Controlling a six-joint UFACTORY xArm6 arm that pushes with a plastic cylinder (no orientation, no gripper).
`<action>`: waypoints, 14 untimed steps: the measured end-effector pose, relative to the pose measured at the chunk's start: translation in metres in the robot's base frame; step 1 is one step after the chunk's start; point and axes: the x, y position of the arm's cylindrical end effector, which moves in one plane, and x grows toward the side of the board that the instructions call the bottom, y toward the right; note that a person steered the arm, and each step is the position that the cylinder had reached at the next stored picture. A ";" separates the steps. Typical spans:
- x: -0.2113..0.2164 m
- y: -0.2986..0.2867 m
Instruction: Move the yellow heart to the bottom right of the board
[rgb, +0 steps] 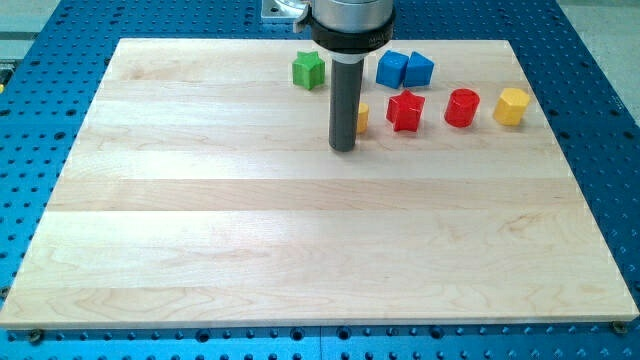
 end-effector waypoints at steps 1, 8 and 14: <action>0.007 -0.010; 0.056 -0.059; 0.047 -0.099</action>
